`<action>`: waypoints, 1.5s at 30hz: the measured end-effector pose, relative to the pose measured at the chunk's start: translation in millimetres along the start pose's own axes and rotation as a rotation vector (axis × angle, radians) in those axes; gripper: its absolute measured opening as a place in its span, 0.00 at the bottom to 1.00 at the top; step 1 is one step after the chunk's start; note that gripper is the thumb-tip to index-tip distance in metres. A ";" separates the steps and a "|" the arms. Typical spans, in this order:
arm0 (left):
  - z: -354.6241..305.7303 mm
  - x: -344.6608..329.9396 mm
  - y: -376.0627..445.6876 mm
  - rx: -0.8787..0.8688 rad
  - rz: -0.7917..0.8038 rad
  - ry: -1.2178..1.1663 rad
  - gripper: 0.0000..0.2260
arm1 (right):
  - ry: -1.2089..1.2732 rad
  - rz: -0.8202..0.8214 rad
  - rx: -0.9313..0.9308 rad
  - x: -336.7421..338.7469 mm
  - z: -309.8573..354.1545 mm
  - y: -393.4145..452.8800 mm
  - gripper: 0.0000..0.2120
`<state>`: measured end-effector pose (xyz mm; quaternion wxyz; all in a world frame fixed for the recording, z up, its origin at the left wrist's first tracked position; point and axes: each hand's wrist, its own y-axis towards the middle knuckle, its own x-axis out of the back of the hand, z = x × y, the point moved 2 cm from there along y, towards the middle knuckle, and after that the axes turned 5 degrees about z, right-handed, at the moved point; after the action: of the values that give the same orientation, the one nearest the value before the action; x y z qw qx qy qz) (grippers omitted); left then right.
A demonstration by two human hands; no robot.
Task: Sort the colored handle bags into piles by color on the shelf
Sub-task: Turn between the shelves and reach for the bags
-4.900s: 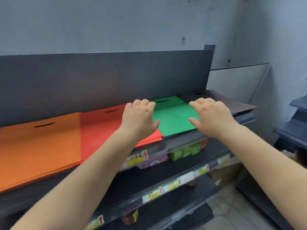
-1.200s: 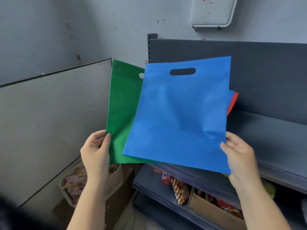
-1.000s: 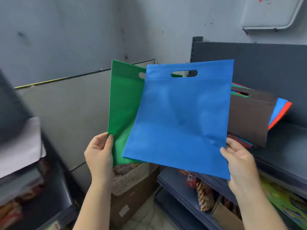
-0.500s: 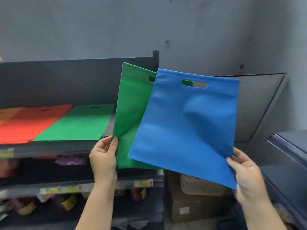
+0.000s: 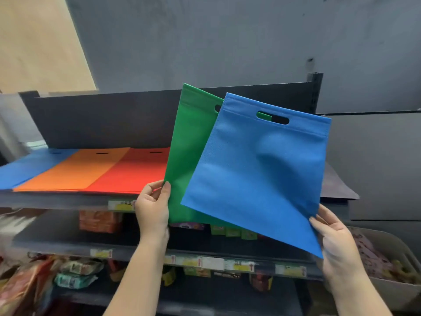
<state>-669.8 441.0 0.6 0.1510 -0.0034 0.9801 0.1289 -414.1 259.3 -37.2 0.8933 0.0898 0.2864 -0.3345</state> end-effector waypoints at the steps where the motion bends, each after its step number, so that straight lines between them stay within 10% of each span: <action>1: -0.8 7.2 9.8 0.003 0.005 0.003 0.05 | 0.007 -0.002 0.002 -11.7 -8.8 2.9 0.17; 29: 61.4 1.6 158.0 0.031 0.106 0.582 0.02 | -0.062 0.155 0.065 -117.7 -31.3 145.6 0.18; 38: -15.5 105.2 152.5 0.077 0.061 0.081 0.20 | -0.124 0.373 -0.016 -214.3 -91.5 132.8 0.20; 45: -55.5 224.1 160.1 0.036 -0.007 0.210 0.04 | -0.135 0.484 -0.087 -317.9 -174.6 86.9 0.21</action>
<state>-907.4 588.8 25.4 0.0479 -0.0176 0.9927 0.1095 -631.1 560.5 -1.3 0.9675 0.0945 0.2106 -0.1037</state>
